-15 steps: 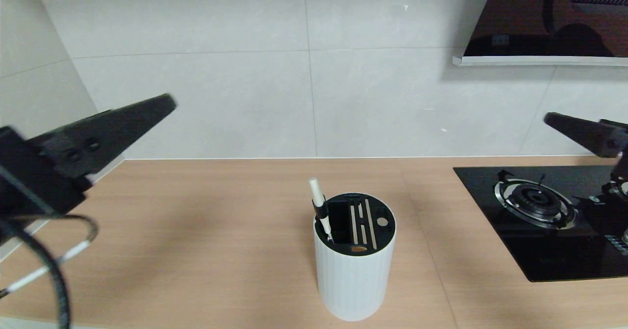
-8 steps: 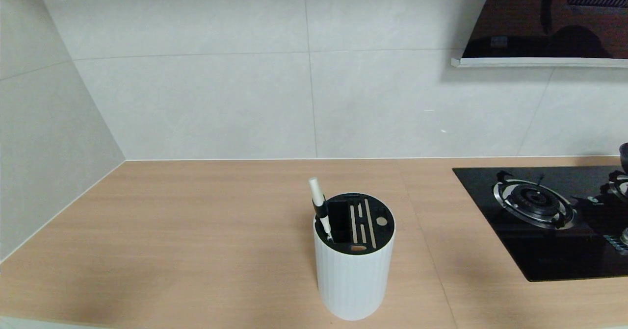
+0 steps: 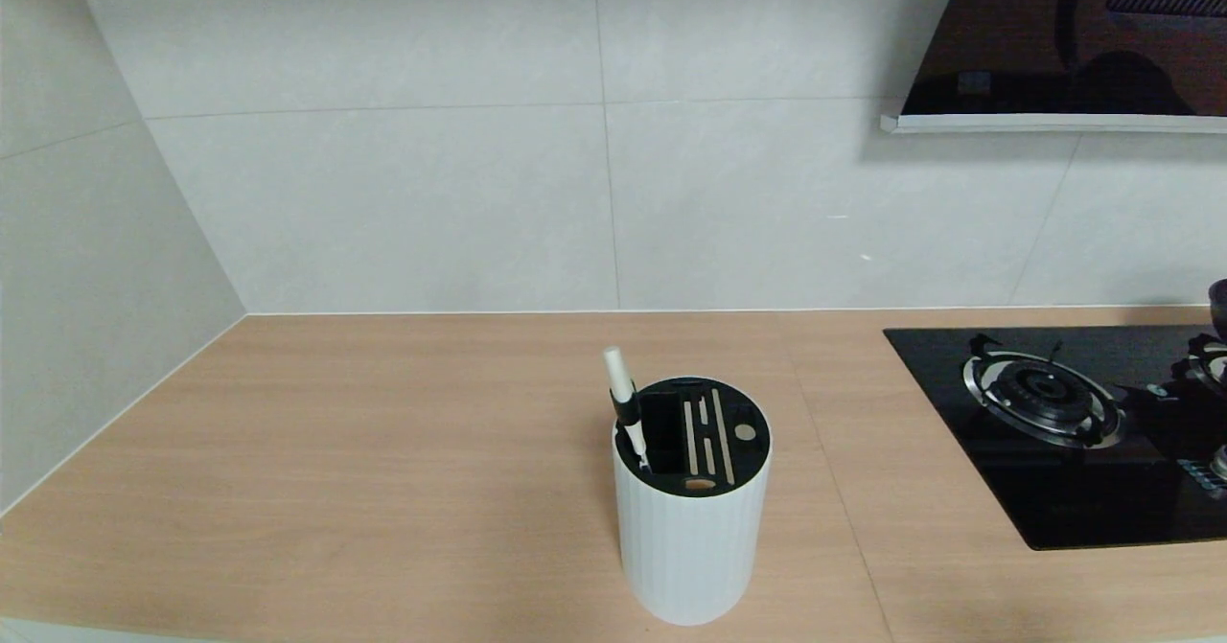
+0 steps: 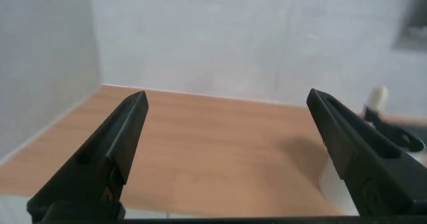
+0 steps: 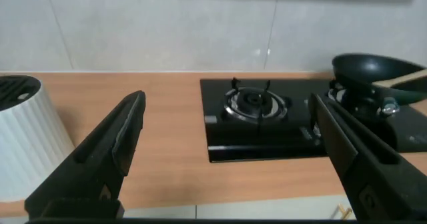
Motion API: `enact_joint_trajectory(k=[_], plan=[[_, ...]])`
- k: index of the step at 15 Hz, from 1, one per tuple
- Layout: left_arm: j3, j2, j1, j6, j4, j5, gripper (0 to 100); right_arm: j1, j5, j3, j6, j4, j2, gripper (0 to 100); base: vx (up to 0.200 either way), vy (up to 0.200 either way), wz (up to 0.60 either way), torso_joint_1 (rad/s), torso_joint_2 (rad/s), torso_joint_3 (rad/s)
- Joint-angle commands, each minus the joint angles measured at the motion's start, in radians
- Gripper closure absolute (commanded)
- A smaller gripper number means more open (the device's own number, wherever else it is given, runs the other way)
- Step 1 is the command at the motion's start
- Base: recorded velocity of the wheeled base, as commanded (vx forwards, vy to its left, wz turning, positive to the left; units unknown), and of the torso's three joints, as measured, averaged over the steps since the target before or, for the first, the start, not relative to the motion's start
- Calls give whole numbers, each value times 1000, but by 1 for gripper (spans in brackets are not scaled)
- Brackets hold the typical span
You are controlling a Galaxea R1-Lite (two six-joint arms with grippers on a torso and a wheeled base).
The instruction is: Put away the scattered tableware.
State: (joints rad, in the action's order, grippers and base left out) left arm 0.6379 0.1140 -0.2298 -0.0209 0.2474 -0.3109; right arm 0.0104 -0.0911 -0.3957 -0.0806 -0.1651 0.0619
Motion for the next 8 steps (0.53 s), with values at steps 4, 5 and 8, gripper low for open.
enact_joint_trajectory(k=[4,5,8], plan=[[-162,-43,193,122,42,12,0,-9,45,196,5,79,-62,0,0,0,0,0,0,0],[-247,-106,228,136,29,39,0,-9,45,241,2,137,-62,0,0,0,0,0,0,0],[-535,-114,230,102,-178,85,0,-9,47,370,2,214,-62,0,0,0,0,0,0,0]])
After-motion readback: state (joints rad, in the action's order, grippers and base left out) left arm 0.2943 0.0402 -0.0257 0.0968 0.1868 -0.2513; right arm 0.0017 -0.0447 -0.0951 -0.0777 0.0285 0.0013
